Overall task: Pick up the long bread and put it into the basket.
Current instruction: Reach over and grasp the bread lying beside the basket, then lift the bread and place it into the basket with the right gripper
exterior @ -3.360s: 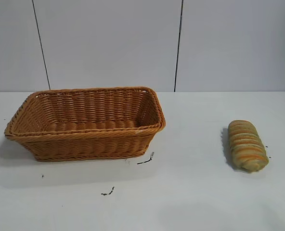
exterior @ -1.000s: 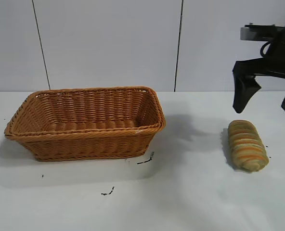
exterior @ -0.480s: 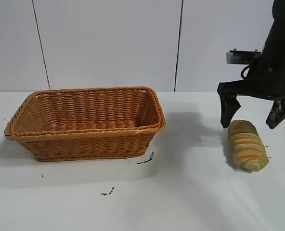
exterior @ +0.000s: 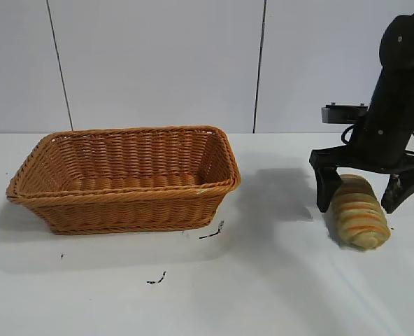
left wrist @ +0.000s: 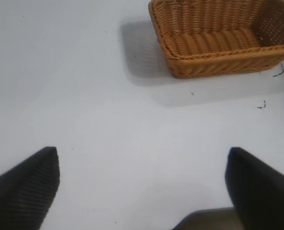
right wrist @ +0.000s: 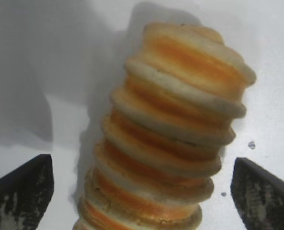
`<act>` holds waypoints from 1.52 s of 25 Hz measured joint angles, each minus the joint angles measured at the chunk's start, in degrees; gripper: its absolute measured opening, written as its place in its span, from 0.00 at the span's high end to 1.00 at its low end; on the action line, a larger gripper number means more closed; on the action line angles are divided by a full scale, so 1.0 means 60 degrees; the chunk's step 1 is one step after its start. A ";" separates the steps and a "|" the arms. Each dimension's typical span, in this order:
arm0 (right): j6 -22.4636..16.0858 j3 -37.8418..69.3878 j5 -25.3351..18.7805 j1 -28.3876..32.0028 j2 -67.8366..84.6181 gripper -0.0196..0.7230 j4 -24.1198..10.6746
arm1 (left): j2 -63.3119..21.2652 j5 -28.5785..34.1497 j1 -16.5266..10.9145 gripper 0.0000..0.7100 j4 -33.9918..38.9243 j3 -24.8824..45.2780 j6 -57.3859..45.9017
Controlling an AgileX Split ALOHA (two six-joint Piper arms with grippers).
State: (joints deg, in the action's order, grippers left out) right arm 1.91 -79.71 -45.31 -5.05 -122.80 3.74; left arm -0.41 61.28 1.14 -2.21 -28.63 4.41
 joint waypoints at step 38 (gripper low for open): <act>0.0977 -0.3769 -0.2859 -0.0004 0.1895 0.84 -0.0723 | 0.0000 0.0000 0.0000 0.03 0.0000 0.0000 0.0000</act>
State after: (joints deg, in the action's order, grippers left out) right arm 7.77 -102.33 -62.46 -5.08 -111.43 -0.60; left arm -0.41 61.28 1.14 -2.21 -28.63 4.41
